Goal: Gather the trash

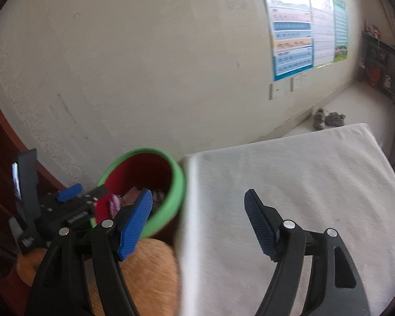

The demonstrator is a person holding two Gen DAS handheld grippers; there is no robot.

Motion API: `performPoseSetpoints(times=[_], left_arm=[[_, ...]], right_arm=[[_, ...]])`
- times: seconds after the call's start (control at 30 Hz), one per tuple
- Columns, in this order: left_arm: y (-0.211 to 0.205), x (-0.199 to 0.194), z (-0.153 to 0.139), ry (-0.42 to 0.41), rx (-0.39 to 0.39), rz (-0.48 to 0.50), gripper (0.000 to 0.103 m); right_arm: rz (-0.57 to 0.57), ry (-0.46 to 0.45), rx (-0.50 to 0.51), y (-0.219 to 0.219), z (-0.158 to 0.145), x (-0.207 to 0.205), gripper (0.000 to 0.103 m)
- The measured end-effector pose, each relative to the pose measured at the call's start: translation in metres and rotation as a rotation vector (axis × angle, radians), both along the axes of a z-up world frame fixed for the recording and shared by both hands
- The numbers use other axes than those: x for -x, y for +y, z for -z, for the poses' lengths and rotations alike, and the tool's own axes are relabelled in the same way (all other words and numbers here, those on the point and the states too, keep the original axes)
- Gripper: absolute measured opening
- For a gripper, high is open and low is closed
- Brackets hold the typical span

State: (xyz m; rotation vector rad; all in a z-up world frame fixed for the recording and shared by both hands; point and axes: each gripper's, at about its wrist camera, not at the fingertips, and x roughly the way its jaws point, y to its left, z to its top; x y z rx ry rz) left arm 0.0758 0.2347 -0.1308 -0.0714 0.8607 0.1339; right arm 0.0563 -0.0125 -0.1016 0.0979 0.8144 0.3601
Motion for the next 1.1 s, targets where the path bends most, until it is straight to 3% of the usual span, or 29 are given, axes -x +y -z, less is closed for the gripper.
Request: performPoseSetpoints(times=[0.13,0.23,0.3,0.37,0.43,0.57,0.63,0.73,0.83,0.9,1.1], left_arm=[[-0.025,0.006,-0.011,-0.019,-0.007,0.034,0.077],[-0.054,0.008,-0.023,-0.034,0.003,0.082,0.077],[-0.076,0.011,-0.033,-0.06,0.0,0.116,0.079],[-0.098,0.014,-0.045,-0.104,-0.01,0.145,0.094],[-0.123,0.018,-0.06,-0.179,-0.016,0.175,0.097],[-0.168,0.021,-0.088,-0.305,-0.014,0.207,0.097],[-0.19,0.024,-0.104,-0.383,-0.022,0.198,0.097],[-0.207,0.034,-0.118,-0.446,-0.003,0.172,0.097],[-0.213,0.045,-0.122,-0.452,0.008,0.166,0.098],[-0.214,0.05,-0.12,-0.441,0.004,0.167,0.098],[-0.211,0.058,-0.111,-0.417,-0.051,0.121,0.098]], right_arm=[[0.007,-0.075,0.067,-0.035,-0.003,0.008,0.083],[0.001,-0.178,0.112,-0.064,-0.013,0.015,0.096],[-0.008,-0.24,0.136,-0.081,-0.017,0.024,0.096],[0.0,-0.286,0.16,-0.099,-0.013,0.037,0.096],[0.039,-0.295,0.13,-0.118,-0.008,0.045,0.096],[0.083,-0.306,-0.068,-0.149,-0.022,0.056,0.096],[0.119,-0.39,-0.088,-0.158,-0.036,0.068,0.096],[0.183,-0.499,-0.037,-0.163,-0.049,0.086,0.096],[0.266,-0.565,0.083,-0.16,-0.047,0.098,0.096],[0.278,-0.541,0.134,-0.157,-0.044,0.099,0.096],[0.346,-0.506,0.083,-0.176,-0.043,0.098,0.096]])
